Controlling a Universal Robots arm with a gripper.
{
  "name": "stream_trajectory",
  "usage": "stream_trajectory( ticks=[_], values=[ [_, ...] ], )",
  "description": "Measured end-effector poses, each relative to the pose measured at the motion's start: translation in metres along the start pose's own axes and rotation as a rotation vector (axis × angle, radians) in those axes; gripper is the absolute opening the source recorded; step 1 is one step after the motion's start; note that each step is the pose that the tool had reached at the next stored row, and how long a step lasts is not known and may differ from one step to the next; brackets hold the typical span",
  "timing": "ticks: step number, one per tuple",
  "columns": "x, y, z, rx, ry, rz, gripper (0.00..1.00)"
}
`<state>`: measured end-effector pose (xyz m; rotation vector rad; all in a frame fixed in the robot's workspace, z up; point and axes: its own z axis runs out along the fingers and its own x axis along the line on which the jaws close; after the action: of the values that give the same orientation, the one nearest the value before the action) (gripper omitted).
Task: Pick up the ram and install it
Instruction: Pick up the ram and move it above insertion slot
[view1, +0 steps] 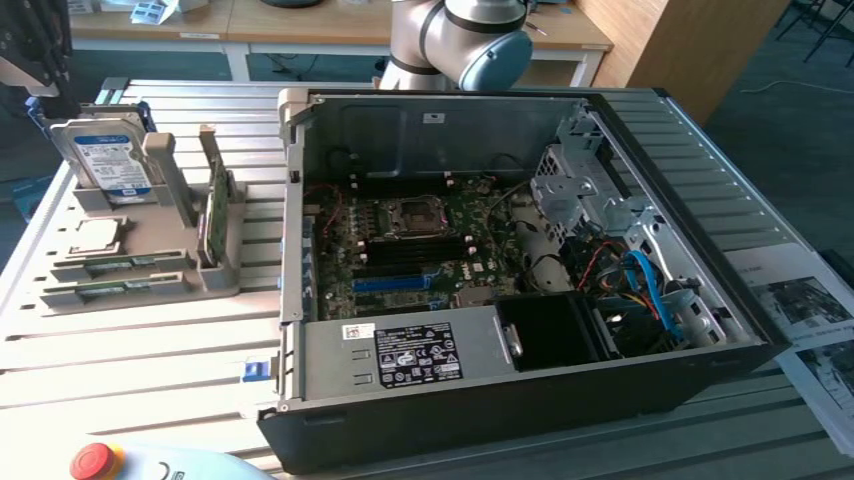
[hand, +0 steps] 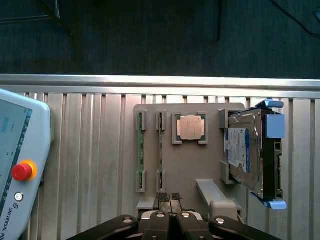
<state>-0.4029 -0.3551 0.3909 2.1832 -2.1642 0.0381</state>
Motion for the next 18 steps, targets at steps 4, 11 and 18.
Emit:
stream_trajectory(
  ticks=[4, 11, 18],
  values=[
    [-0.0001, 0.0000, 0.0003, 0.0160, 0.0001, 0.001, 0.10],
    [-0.0001, 0.0000, 0.0004, 0.0212, 0.0001, 0.001, 0.10],
    [-0.0002, 0.0000, 0.0019, 0.0282, -0.0047, 0.002, 0.10]
  ],
)
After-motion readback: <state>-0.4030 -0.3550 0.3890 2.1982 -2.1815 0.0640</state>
